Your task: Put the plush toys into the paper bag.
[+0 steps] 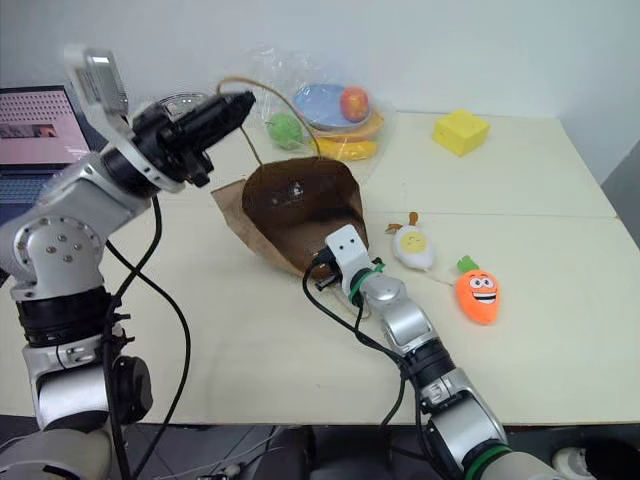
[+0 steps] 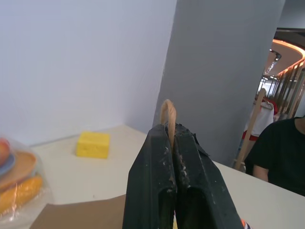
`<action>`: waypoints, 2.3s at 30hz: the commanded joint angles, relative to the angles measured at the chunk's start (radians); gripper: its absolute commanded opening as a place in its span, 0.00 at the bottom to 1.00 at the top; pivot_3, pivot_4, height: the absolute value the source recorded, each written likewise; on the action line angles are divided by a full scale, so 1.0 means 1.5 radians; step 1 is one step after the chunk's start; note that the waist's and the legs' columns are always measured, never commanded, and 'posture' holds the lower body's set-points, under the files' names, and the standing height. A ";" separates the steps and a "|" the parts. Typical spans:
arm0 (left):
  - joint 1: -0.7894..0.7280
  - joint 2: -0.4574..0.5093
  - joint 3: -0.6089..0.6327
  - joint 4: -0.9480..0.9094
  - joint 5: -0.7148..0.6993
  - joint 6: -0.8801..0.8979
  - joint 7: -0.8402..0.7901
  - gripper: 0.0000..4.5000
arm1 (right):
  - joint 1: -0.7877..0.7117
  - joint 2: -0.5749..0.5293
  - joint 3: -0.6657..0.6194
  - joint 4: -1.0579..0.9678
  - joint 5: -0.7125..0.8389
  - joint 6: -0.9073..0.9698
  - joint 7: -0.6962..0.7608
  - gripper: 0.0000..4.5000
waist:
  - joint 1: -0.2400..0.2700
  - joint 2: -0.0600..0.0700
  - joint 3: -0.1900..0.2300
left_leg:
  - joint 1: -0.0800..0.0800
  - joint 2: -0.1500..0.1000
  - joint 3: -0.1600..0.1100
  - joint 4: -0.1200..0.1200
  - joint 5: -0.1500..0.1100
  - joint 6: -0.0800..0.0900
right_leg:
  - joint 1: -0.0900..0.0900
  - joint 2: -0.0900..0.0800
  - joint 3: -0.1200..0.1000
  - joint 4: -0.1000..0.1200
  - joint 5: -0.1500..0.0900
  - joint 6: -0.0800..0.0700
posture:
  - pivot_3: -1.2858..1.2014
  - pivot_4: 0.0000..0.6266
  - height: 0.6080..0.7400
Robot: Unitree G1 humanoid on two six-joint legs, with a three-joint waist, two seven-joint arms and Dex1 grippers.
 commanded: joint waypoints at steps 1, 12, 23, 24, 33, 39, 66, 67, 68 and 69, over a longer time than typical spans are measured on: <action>-0.009 0.017 0.002 -0.042 0.010 -0.040 -0.012 0.00 | -0.010 0.006 -0.014 0.004 -0.003 0.013 -0.004 0.00 | -0.002 0.000 0.000 | 0.000 0.000 0.000 0.000 0.000 0.000 | 0.000 0.000 0.000 0.000 0.000 0.000 | 0.52 0.24 1.00; 0.107 0.012 -0.092 -0.077 0.098 -0.108 -0.065 0.00 | -0.014 0.016 -0.036 -0.071 0.024 0.045 0.021 0.00 | -0.003 0.000 0.000 | 0.000 0.000 0.000 0.000 0.000 0.000 | 0.000 0.000 0.000 0.000 0.000 0.000 | 0.52 0.24 1.00; 0.135 0.005 -0.118 -0.095 0.109 -0.108 -0.074 0.00 | 0.057 -0.120 0.010 -0.384 0.058 0.110 0.170 0.00 | -0.002 0.000 0.000 | -0.001 0.000 0.000 -0.001 0.000 0.000 | -0.001 0.000 0.000 -0.001 0.000 0.000 | 0.52 0.24 1.00; 0.137 0.000 -0.120 -0.097 0.107 -0.107 -0.071 0.00 | 0.065 -0.148 -0.001 -0.431 0.072 0.128 0.191 0.04 | -0.002 0.000 0.000 | -0.001 0.000 0.000 -0.001 0.000 0.000 | -0.001 0.000 0.000 -0.001 0.000 0.000 | 0.52 0.24 1.00; 0.161 -0.005 -0.132 -0.114 0.105 -0.101 -0.077 0.00 | 0.128 -0.453 -0.032 -0.475 -0.024 0.039 0.276 0.67 | 0.007 0.000 0.000 | -0.002 -0.001 0.001 0.000 0.000 0.000 | -0.001 -0.001 0.000 -0.003 0.000 0.000 | 0.52 0.24 1.00; 0.151 -0.012 -0.133 -0.110 0.105 -0.101 -0.071 0.00 | 0.119 -0.486 0.016 -0.333 -0.113 -0.076 0.261 0.96 | -0.005 0.000 0.000 | -0.002 -0.001 0.002 0.000 0.000 0.000 | -0.001 -0.001 0.002 -0.003 0.000 0.000 | 0.52 0.24 1.00; 0.144 -0.005 -0.125 -0.105 0.090 -0.091 -0.073 0.00 | 0.057 -0.582 -0.101 -0.498 0.062 0.045 0.520 0.00 | 0.000 0.000 0.001 | -0.002 -0.001 0.000 0.000 0.000 0.000 | 0.000 -0.001 0.001 -0.002 0.000 0.000 | 0.52 0.24 1.00; 0.142 -0.007 -0.127 -0.105 0.089 -0.090 -0.075 0.00 | 0.048 -0.586 -0.095 -0.522 0.085 0.069 0.537 0.00 | 0.000 0.000 0.001 | -0.002 -0.001 0.001 0.000 0.000 0.000 | 0.000 -0.001 0.001 -0.002 0.000 0.000 | 0.52 0.24 1.00; 0.141 -0.009 -0.129 -0.105 0.088 -0.090 -0.077 0.00 | 0.036 -0.577 -0.079 -0.535 0.091 0.083 0.538 0.00 | -0.002 0.000 0.001 | -0.001 -0.001 0.001 0.000 0.000 0.000 | 0.000 -0.001 0.001 -0.002 0.000 0.000 | 0.52 0.24 1.00; 0.140 -0.011 -0.130 -0.105 0.087 -0.089 -0.078 0.00 | 0.027 -0.570 -0.067 -0.543 0.093 0.093 0.536 0.00 | -0.003 0.000 0.001 | -0.001 -0.001 0.001 0.000 0.000 0.000 | 0.000 -0.001 0.001 -0.002 0.000 0.000 | 0.52 0.24 1.00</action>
